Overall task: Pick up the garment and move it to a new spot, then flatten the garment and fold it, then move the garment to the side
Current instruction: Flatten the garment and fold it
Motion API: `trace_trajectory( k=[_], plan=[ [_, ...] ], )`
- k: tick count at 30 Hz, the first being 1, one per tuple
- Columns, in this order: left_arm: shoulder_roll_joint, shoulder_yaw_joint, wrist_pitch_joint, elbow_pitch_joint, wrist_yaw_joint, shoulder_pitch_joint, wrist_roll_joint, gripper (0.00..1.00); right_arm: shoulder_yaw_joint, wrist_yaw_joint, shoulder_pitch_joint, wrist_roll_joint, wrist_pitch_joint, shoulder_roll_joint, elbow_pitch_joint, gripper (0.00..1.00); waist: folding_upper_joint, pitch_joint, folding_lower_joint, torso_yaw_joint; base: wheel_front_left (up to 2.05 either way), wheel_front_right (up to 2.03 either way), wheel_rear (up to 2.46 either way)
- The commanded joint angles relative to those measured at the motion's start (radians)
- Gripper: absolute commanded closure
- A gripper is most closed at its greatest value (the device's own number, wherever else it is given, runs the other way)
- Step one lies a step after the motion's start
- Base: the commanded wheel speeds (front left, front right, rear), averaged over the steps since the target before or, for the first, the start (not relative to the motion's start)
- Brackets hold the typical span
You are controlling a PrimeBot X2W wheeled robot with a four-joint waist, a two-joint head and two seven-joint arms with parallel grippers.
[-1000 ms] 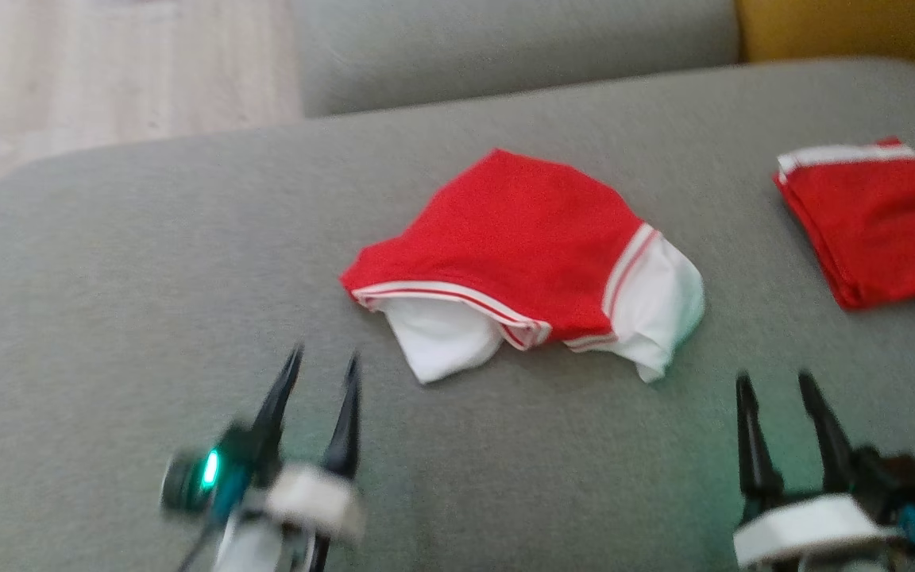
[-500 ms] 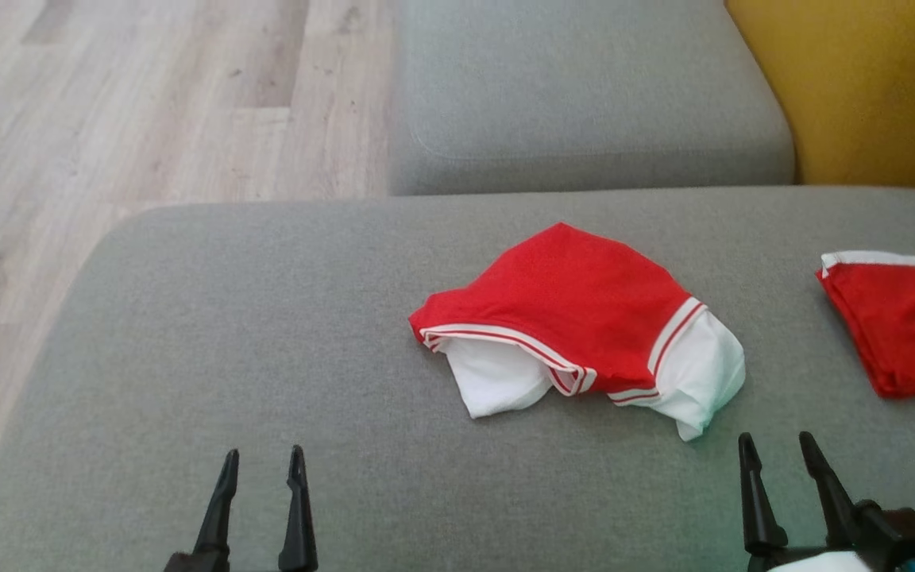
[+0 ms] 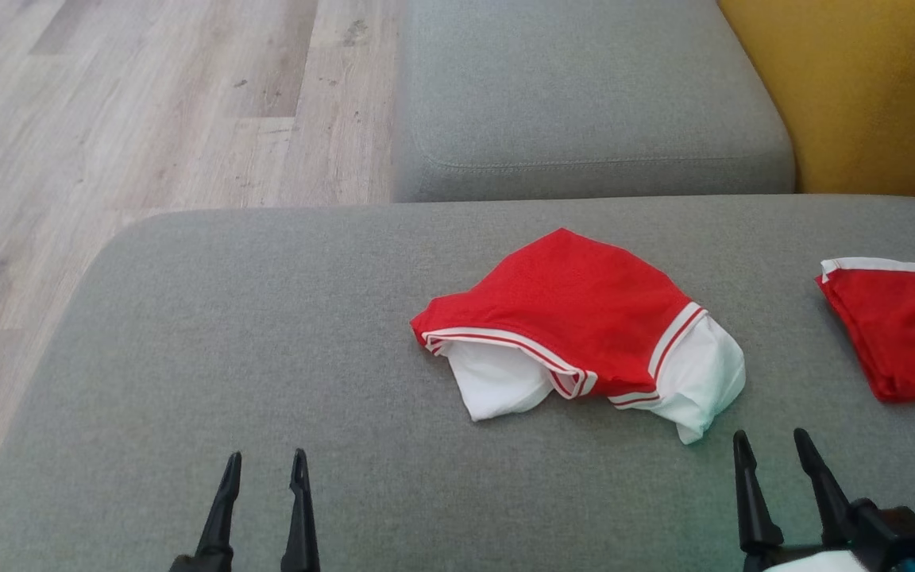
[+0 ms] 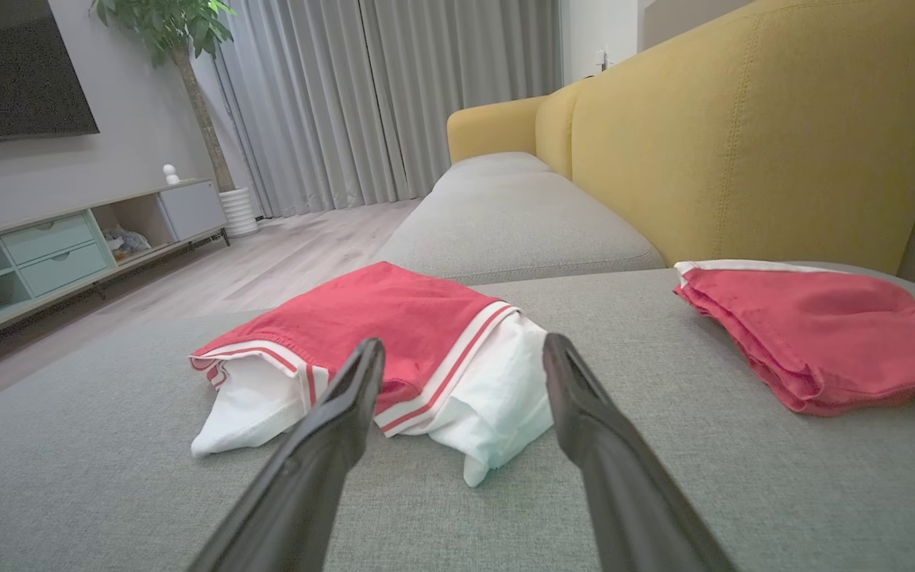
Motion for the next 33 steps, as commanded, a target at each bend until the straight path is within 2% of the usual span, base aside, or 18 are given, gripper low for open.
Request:
trace_trajectory(
  k=[1, 14, 16, 21, 29, 33],
  plan=[
    [-0.005, 0.027, -0.009, -0.028, 0.002, -0.032, 0.008, 0.00, 0.024, 0.007, -0.026, -0.006, -0.004, -0.007, -0.037, 0.00, -0.0001, 0.003, 0.0000, -0.001, 0.00, 0.00, 0.00],
    [-0.005, 0.005, -0.009, 0.001, -0.012, -0.053, -0.003, 0.00, 0.017, 0.007, -0.030, 0.003, -0.004, -0.007, -0.031, 0.00, -0.0001, 0.022, 0.0000, -0.001, 0.00, 0.00, 0.00],
    [-0.005, -0.014, -0.009, 0.019, -0.025, -0.068, -0.013, 0.00, 0.020, 0.007, -0.033, 0.000, -0.004, -0.007, -0.030, 0.00, -0.0001, 0.032, 0.0000, -0.006, 0.00, 0.00, 0.00],
    [-0.005, -0.122, -0.010, 0.106, -0.084, -0.161, -0.037, 0.00, 0.045, 0.007, -0.054, -0.013, -0.004, -0.008, -0.024, 0.00, -0.0001, 0.077, 0.0000, -0.052, 0.00, 0.00, 0.00],
    [-0.005, -0.362, -0.010, 0.340, -0.170, -0.426, -0.155, 0.00, 0.110, 0.007, -0.119, -0.023, -0.004, -0.029, -0.024, 0.00, -0.0001, 0.191, 0.0000, -0.186, 0.00, 0.00, 0.00],
    [-0.005, -0.439, -0.003, 0.410, -0.206, -0.532, -0.359, 0.00, 0.121, 0.007, -0.157, -0.024, -0.004, -0.031, -0.028, 0.00, -0.0001, 0.250, 0.0000, -0.256, 0.00, 0.00, 0.00]
  ],
)
